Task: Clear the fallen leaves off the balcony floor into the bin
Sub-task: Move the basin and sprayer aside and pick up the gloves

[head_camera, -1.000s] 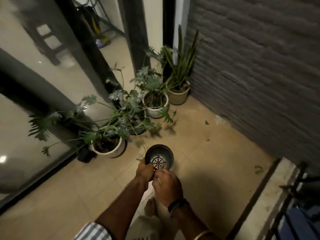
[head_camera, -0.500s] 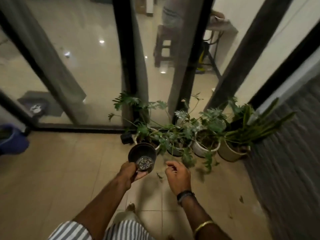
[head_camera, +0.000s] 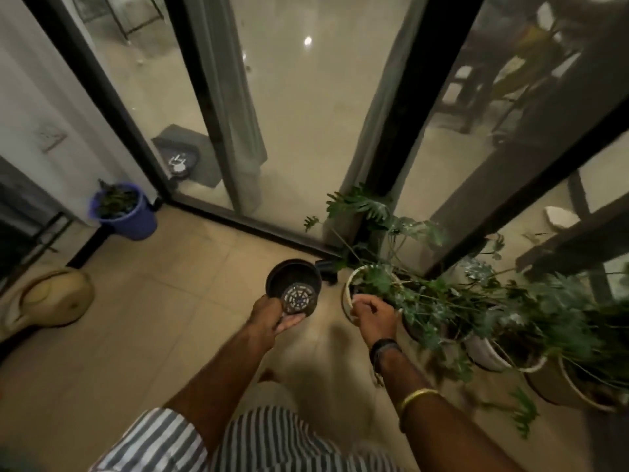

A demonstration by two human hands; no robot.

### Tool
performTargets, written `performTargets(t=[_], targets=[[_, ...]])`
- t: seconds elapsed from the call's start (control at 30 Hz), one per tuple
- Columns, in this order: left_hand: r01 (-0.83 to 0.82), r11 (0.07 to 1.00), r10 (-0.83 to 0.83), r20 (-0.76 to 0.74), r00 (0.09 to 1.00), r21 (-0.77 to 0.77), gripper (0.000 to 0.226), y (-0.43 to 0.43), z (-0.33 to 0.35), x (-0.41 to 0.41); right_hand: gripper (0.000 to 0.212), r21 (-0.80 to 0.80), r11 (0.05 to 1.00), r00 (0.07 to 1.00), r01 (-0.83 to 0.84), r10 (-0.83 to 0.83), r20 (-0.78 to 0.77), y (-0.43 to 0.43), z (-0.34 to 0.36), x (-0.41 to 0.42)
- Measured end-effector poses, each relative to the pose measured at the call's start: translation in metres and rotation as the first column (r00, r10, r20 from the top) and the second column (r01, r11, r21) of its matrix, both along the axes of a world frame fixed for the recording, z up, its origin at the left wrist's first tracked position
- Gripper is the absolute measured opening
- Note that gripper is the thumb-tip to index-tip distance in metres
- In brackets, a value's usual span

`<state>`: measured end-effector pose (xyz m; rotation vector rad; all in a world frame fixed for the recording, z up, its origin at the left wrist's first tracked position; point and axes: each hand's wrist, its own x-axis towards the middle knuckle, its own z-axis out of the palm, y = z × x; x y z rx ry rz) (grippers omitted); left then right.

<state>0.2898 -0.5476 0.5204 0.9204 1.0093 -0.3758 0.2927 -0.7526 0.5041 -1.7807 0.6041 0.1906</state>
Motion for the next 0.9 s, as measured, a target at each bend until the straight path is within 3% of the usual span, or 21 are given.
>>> performTargets(t=[0.2, 0.4, 0.6, 0.77, 0.9], targets=[[-0.04, 0.996, 0.041, -0.016, 0.999, 0.08, 0.051, 0.048, -0.022, 0.073, 0.015, 0.083, 0.989, 0.989, 0.121, -0.112, -0.099, 0.057, -0.023, 0.088], [-0.01, 0.986, 0.023, -0.073, 0.997, 0.167, 0.052, 0.066, -0.066, 0.139, 0.009, 0.087, 0.995, 0.987, 0.058, -0.043, -0.158, 0.068, -0.088, 0.18], [0.022, 0.992, -0.001, -0.162, 0.987, 0.127, 0.051, 0.064, -0.116, 0.199, 0.015, 0.163, 0.974, 0.954, 0.155, -0.104, -0.28, 0.078, -0.132, 0.26], [-0.093, 0.993, 0.107, -0.195, 0.975, 0.077, 0.058, 0.06, -0.184, 0.256, 0.015, 0.189, 0.972, 0.937, 0.144, -0.072, -0.341, 0.093, -0.211, 0.321], [-0.108, 0.994, 0.11, -0.22, 0.969, 0.023, 0.06, 0.057, -0.264, 0.289, 0.015, 0.107, 0.988, 0.902, 0.11, -0.053, -0.428, 0.097, -0.311, 0.356]])
